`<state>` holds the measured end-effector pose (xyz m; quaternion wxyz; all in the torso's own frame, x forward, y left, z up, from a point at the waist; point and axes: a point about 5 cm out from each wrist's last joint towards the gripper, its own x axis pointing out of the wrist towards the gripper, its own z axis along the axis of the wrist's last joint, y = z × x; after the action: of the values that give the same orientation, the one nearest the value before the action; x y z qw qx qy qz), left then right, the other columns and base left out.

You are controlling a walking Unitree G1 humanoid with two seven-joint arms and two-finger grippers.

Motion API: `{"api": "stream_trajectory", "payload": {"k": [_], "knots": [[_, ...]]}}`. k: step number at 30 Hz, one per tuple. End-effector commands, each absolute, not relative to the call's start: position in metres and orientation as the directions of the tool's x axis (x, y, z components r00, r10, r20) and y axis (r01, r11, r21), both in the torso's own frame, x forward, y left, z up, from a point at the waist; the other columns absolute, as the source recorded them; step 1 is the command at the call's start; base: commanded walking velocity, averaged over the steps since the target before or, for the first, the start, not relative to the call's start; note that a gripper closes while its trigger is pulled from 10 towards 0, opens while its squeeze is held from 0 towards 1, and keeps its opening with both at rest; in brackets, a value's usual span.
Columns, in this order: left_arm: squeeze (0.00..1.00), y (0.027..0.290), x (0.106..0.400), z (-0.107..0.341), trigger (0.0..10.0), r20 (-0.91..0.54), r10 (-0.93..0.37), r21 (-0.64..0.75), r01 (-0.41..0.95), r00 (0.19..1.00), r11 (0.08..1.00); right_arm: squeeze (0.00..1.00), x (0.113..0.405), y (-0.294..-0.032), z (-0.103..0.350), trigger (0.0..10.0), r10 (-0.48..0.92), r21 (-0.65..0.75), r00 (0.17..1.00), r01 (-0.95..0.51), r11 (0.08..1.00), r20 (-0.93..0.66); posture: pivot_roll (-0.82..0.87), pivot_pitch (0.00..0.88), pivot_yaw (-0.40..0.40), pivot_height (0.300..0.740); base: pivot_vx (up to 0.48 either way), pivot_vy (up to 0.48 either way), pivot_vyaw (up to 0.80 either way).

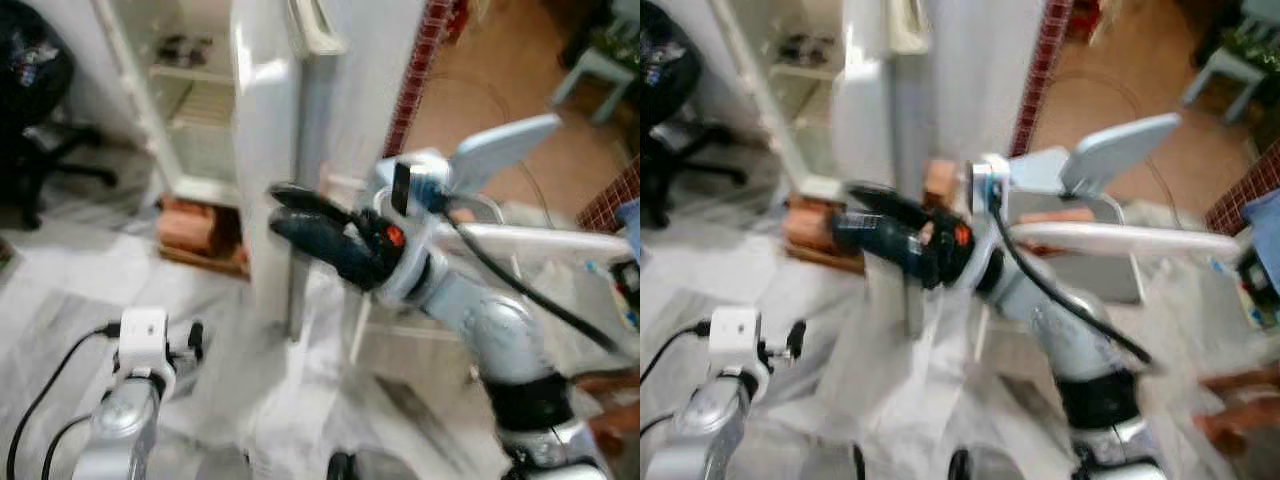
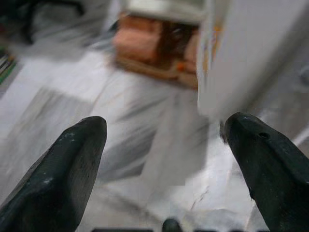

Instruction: Restocking fridge

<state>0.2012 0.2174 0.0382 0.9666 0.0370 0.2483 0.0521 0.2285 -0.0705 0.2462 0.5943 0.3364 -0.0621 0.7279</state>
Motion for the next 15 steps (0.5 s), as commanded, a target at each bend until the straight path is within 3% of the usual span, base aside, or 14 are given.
{"api": "stream_trajectory", "payload": {"k": [1,2,3,4,5,7,8,9,10,13,14,15], "knots": [[0.0,0.219,0.201,0.035,10.0,-0.488,0.117,0.096,-0.08,0.865,0.992,0.0,0.235,-0.085,0.229,10.0,0.846,0.389,0.052,-0.902,-0.188,0.53,0.2,0.069,-0.048,0.74,0.0,0.0,0.0],[0.0,0.219,0.201,0.035,10.0,-0.488,0.117,0.096,-0.08,0.865,0.992,0.0,0.235,-0.085,0.229,10.0,0.846,0.389,0.052,-0.902,-0.188,0.53,0.2,0.069,-0.048,0.74,0.0,0.0,0.0],[0.0,0.217,0.202,0.034,10.0,-0.49,0.111,0.096,-0.072,0.865,0.993,0.0,0.241,-0.09,0.222,10.0,0.858,0.41,0.102,-0.902,-0.133,0.503,0.19,0.068,-0.044,0.74,0.0,0.0,0.0],[0.0,0.214,0.205,0.034,10.0,-0.491,0.095,0.096,-0.055,0.866,0.994,0.0,0.251,-0.099,0.206,10.0,0.883,0.445,0.192,-0.895,-0.021,0.428,0.18,0.064,-0.038,0.74,0.0,0.0,0.0],[0.0,0.213,0.206,0.034,10.0,-0.49,0.091,0.096,-0.05,0.867,0.994,0.0,0.252,-0.101,0.202,10.0,0.891,0.455,0.212,-0.89,0.007,0.402,0.18,0.064,-0.038,0.74,0.0,0.0,0.0],[0.0,0.212,0.209,0.036,10.0,-0.485,0.083,0.097,-0.041,0.871,0.994,0.0,0.263,-0.104,0.184,10.0,0.89,0.47,0.341,-0.866,0.172,0.302,0.18,0.061,-0.035,0.74,0.0,0.0,0.0],[0.0,0.212,0.209,0.036,10.0,-0.485,0.083,0.097,-0.041,0.871,0.994,0.0,0.263,-0.104,0.184,10.0,0.89,0.47,0.341,-0.866,0.172,0.302,0.18,0.061,-0.035,0.74,0.0,0.0,0.0],[0.0,0.212,0.212,0.038,10.0,-0.476,0.081,0.095,-0.041,0.876,0.995,0.0,0.266,-0.106,0.171,10.0,0.875,0.461,0.442,-0.829,0.316,0.195,0.18,0.06,-0.035,0.74,0.0,0.0,0.0],[0.0,0.212,0.214,0.041,10.0,-0.458,0.082,0.091,-0.045,0.885,0.995,0.0,0.275,-0.111,0.152,10.0,0.815,0.372,0.576,-0.77,0.518,0.058,0.18,0.06,-0.035,0.74,0.0,0.0,0.0],[0.0,0.212,0.216,0.043,10.0,-0.437,0.077,0.09,-0.041,0.896,0.995,0.0,0.285,-0.119,0.135,10.0,0.714,0.283,0.699,-0.679,0.677,-0.031,0.18,0.055,-0.038,0.74,0.0,0.0,0.0],[0.0,0.21,0.217,0.044,10.0,-0.425,0.072,0.092,-0.036,0.902,0.995,0.0,0.29,-0.125,0.128,10.0,0.629,0.232,0.775,-0.604,0.763,-0.052,0.18,0.052,-0.04,0.74,0.0,0.0,0.0],[0.0,0.21,0.217,0.045,10.0,-0.421,0.072,0.092,-0.036,0.904,0.995,0.0,0.291,-0.127,0.126,10.0,0.598,0.215,0.8,-0.575,0.789,-0.056,0.18,0.049,-0.041,0.74,0.0,0.0,0.0]]}}
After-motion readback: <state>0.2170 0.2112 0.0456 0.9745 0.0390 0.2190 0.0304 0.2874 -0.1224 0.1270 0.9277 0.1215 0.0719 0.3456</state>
